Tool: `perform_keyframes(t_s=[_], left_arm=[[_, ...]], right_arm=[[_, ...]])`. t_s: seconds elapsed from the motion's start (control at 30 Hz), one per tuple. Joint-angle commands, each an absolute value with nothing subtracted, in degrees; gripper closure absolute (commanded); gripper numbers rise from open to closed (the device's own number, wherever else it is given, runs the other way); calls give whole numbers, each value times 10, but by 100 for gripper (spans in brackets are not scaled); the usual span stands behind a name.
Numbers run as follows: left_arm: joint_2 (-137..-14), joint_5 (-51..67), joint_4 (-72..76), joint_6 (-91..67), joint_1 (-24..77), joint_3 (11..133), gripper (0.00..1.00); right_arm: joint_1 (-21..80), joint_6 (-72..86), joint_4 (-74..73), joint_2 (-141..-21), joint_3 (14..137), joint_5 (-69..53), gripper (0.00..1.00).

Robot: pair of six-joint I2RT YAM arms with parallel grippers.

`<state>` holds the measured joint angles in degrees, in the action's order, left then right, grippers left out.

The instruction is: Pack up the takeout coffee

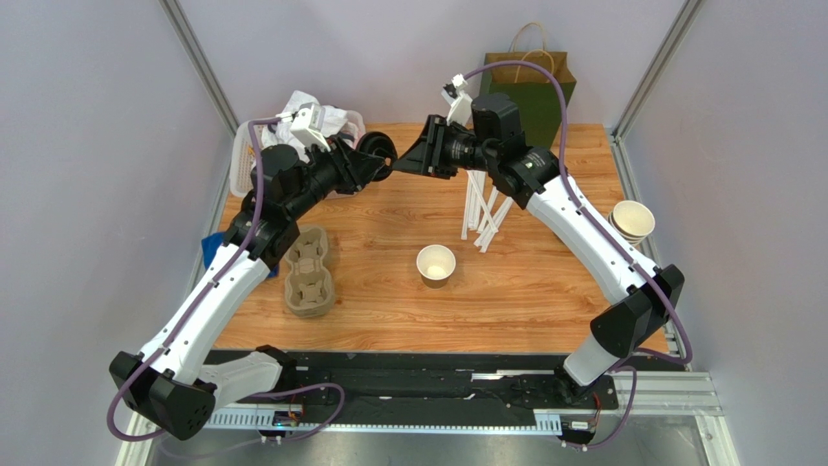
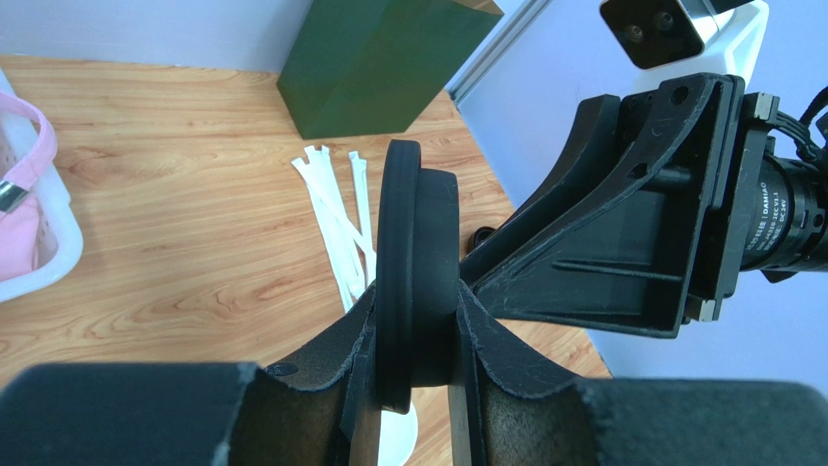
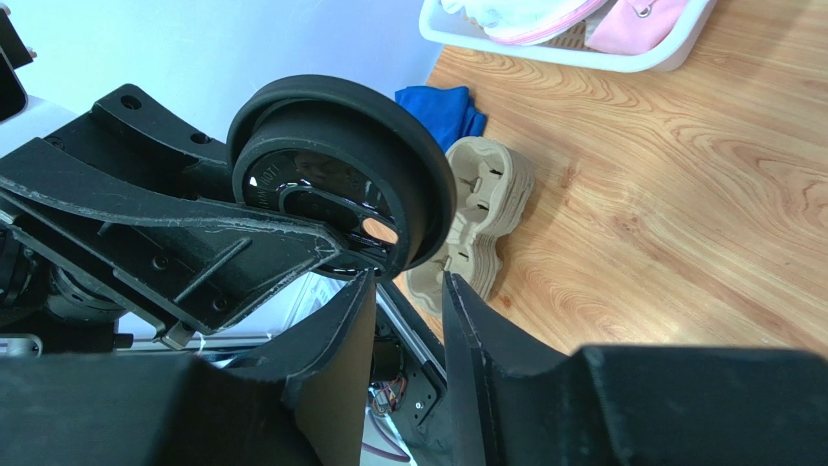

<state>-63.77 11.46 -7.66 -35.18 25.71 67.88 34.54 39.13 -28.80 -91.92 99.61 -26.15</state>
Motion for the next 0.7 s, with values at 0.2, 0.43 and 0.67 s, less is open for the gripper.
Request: perform_keyframes(t_s=[0.2, 0.43, 0.67], left_arm=[[-636, 133, -38, -373, 255, 687, 100], [-636, 130, -37, -376, 255, 680, 100], [-639, 132, -37, -384, 255, 679, 100]], right_arm=[[357, 397, -270, -937, 1039, -222, 70], [358, 417, -270, -947, 1042, -218, 75], [359, 425, -266, -953, 1038, -222, 87]])
